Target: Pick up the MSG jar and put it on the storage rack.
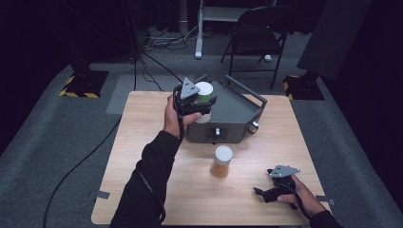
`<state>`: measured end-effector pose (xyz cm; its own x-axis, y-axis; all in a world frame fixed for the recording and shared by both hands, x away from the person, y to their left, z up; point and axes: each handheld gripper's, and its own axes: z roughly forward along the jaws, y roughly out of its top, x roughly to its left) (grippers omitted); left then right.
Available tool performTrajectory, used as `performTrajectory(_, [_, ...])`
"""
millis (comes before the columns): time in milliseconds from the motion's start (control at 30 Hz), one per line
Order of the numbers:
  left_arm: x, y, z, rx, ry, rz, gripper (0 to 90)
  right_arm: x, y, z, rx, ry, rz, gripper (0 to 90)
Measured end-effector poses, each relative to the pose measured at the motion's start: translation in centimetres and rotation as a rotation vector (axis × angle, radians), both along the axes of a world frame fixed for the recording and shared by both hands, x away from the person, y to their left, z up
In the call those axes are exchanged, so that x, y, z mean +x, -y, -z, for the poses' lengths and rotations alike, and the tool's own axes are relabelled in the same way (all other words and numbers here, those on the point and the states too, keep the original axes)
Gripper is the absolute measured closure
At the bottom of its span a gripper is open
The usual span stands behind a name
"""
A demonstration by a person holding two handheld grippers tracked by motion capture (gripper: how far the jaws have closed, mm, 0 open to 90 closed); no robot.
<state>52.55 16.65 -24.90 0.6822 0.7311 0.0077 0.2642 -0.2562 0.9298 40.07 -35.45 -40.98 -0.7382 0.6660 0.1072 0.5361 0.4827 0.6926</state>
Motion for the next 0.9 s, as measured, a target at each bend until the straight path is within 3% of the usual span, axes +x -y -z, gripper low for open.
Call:
performTrajectory(233, [1.4, 1.1, 0.0, 0.006, -0.004, -0.014, 33.9, 0.0, 0.0, 0.0, 0.0, 0.0, 0.0, 0.1])
performTrajectory(900, [3.3, 3.5, 1.3, 0.105, -0.025, -0.043, 33.8, 0.0, 0.1, 0.0, 0.0, 0.0, -0.004, 0.1])
